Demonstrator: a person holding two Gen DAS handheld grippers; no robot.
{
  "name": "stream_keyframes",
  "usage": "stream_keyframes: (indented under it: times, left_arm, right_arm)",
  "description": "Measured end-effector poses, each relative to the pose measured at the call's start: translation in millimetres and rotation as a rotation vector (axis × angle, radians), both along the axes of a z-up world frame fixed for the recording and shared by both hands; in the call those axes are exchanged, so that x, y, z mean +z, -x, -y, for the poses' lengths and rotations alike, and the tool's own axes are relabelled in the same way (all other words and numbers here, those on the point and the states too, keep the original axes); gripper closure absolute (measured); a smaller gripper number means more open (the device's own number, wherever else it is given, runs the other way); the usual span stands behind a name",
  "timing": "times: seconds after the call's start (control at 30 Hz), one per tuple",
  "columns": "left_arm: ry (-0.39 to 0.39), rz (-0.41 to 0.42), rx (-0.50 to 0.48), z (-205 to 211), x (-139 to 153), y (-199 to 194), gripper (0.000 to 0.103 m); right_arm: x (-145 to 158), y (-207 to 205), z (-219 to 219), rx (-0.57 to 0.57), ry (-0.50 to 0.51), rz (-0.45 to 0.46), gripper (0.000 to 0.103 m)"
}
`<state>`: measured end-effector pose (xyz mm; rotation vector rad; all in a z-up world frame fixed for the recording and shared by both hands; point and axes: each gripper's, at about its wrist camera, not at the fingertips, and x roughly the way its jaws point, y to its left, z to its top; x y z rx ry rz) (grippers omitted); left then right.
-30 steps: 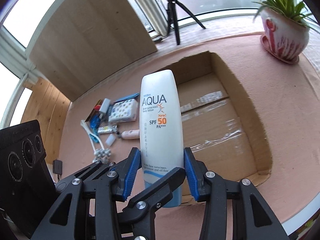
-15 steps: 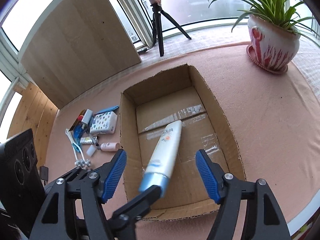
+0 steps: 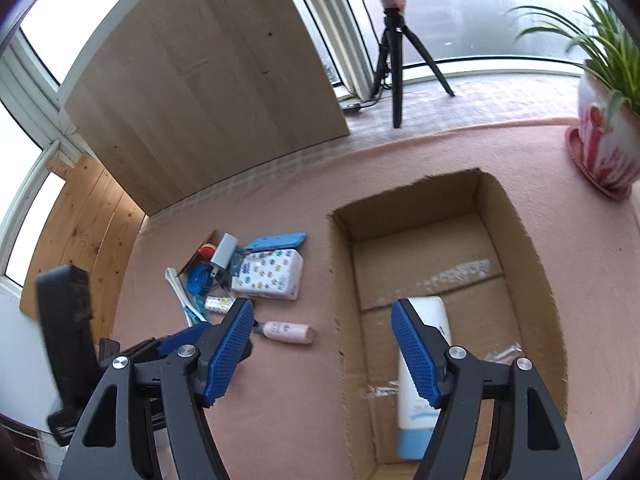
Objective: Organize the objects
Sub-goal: 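Grasp the Vinda tissue pack with the right gripper while the left grasps the black card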
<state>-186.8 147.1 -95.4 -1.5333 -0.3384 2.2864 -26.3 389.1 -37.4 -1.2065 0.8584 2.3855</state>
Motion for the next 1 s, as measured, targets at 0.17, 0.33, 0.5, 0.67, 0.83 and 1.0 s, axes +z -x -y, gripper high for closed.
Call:
stream_keyframes:
  times: [0.17, 0.33, 0.5, 0.67, 0.83, 1.0]
  left_arm:
    - [0.020, 0.099, 0.003, 12, -36, 10, 0.028]
    - [0.149, 0.108, -0.016, 20, -55, 3, 0.028]
    - [0.221, 0.092, 0.020, 49, -60, -1, 0.028]
    - [0.213, 0.079, 0.088, 95, -54, -2, 0.029]
    - [0.157, 0.027, 0.144, 125, -28, 15, 0.029]
    - [0.163, 0.010, 0.182, 137, -15, 66, 0.029]
  right_arm:
    - [2, 23, 11, 0.030, -0.005, 0.009, 0.035]
    - [-2, 47, 25, 0.073, -0.020, 0.037, 0.035]
    - [-10, 71, 34, 0.103, -0.045, 0.069, 0.035]
    - [-22, 97, 35, 0.111, -0.062, 0.098, 0.035]
    - [-39, 130, 20, 0.083, -0.035, 0.129, 0.035]
    - [-59, 160, 7, 0.088, 0.005, 0.182, 0.035]
